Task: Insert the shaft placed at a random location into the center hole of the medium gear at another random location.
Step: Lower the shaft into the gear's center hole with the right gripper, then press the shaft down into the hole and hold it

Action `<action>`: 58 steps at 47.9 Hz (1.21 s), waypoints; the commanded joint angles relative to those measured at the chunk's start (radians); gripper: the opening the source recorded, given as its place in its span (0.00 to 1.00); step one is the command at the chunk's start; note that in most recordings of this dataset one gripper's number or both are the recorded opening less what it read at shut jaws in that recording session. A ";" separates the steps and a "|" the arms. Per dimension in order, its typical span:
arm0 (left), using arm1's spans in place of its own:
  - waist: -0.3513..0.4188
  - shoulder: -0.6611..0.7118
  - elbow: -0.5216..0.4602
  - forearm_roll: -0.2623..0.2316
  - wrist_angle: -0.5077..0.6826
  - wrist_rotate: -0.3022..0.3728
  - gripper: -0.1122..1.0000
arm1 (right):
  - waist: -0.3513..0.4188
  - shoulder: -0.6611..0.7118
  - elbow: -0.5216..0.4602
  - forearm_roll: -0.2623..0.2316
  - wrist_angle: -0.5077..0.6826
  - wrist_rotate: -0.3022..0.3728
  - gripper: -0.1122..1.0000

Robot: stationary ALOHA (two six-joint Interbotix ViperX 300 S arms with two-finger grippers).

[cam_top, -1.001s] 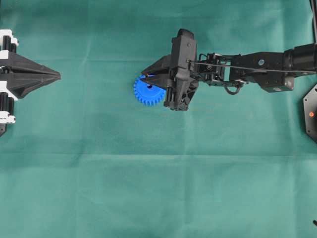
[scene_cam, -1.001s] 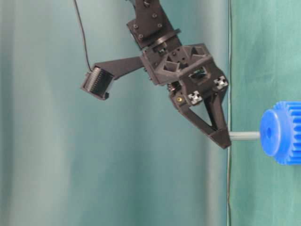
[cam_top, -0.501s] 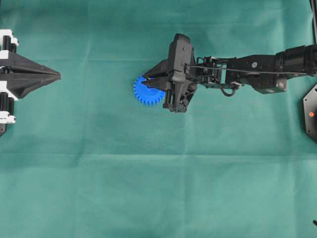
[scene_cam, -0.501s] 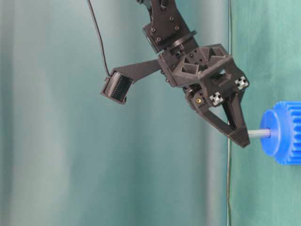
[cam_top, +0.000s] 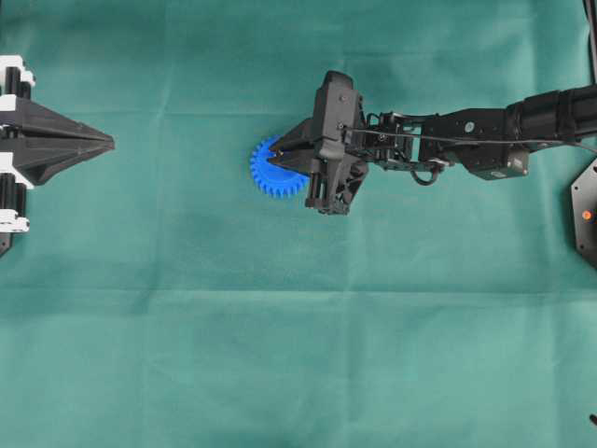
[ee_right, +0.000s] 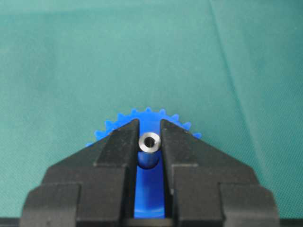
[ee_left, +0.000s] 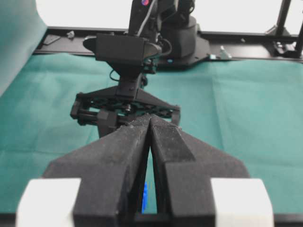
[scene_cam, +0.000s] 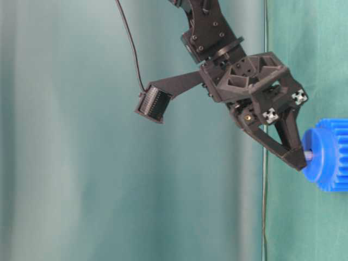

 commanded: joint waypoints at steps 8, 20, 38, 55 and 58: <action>0.003 0.008 -0.023 0.003 -0.009 0.003 0.10 | -0.003 -0.006 -0.011 0.003 -0.017 -0.011 0.24; 0.003 0.008 -0.023 0.003 -0.009 0.005 0.10 | -0.003 0.005 -0.009 0.003 -0.017 -0.011 0.24; 0.003 0.008 -0.023 0.003 -0.009 0.003 0.10 | -0.003 0.005 -0.011 0.003 -0.017 -0.009 0.24; 0.003 0.008 -0.023 0.002 -0.008 0.002 0.10 | -0.003 0.002 -0.017 0.003 -0.017 -0.005 0.56; 0.003 0.008 -0.023 0.003 -0.008 0.002 0.10 | -0.003 -0.005 -0.017 0.003 -0.017 -0.005 0.73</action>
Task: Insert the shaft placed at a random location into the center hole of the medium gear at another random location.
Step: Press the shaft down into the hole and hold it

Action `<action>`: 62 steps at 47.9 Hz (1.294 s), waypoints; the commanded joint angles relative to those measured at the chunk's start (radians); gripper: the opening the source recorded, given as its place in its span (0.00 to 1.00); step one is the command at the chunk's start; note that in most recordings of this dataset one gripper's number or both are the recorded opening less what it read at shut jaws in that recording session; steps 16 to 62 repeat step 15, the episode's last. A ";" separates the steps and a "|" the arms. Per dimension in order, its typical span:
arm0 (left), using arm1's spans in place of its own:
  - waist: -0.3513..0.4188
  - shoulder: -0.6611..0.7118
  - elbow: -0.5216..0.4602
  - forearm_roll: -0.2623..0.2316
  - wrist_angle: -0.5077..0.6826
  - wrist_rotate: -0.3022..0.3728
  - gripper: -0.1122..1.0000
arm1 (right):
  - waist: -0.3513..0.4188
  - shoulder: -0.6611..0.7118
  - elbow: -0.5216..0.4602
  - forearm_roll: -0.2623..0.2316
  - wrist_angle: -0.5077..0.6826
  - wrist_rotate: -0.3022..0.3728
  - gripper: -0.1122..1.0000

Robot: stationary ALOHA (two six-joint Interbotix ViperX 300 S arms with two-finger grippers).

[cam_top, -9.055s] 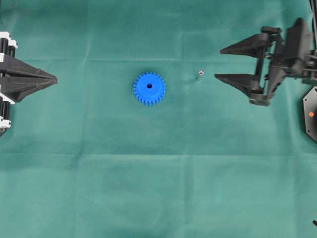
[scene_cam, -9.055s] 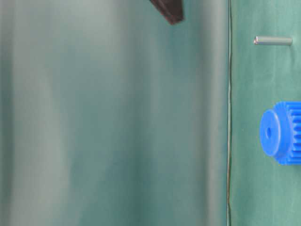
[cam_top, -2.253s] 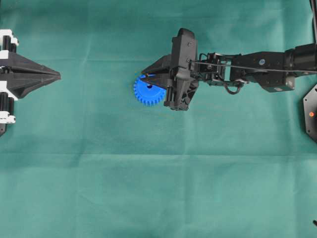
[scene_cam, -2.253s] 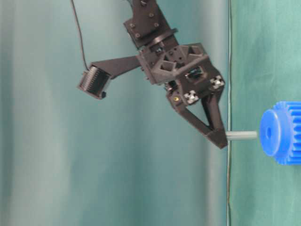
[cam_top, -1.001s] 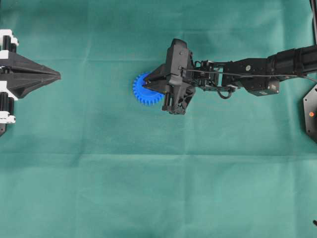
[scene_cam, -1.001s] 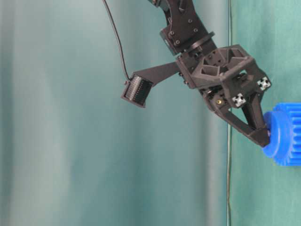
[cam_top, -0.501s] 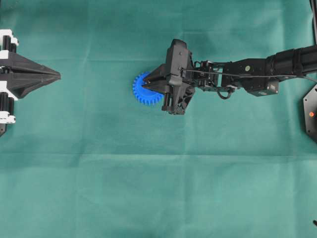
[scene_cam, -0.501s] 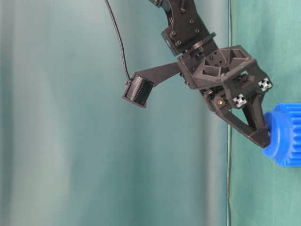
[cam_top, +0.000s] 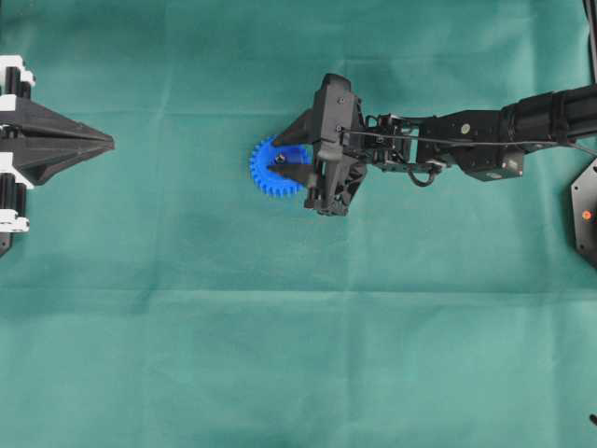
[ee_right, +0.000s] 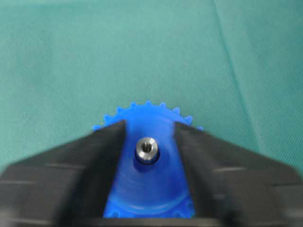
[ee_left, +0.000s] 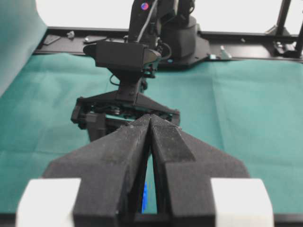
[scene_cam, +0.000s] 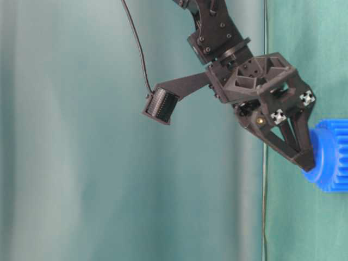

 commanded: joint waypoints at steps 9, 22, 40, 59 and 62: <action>0.003 0.009 -0.023 0.003 -0.008 -0.002 0.10 | -0.002 -0.057 -0.009 0.003 -0.003 -0.006 0.88; 0.003 0.009 -0.023 0.002 -0.008 -0.002 0.10 | -0.002 -0.097 0.000 0.003 0.009 -0.008 0.86; 0.003 0.009 -0.023 0.002 -0.008 -0.002 0.10 | -0.002 -0.097 0.000 0.003 0.009 -0.008 0.86; 0.003 0.009 -0.023 0.002 -0.008 -0.002 0.10 | -0.002 -0.097 0.000 0.003 0.009 -0.008 0.86; 0.003 0.009 -0.023 0.002 -0.008 -0.002 0.10 | -0.002 -0.097 0.000 0.003 0.009 -0.008 0.86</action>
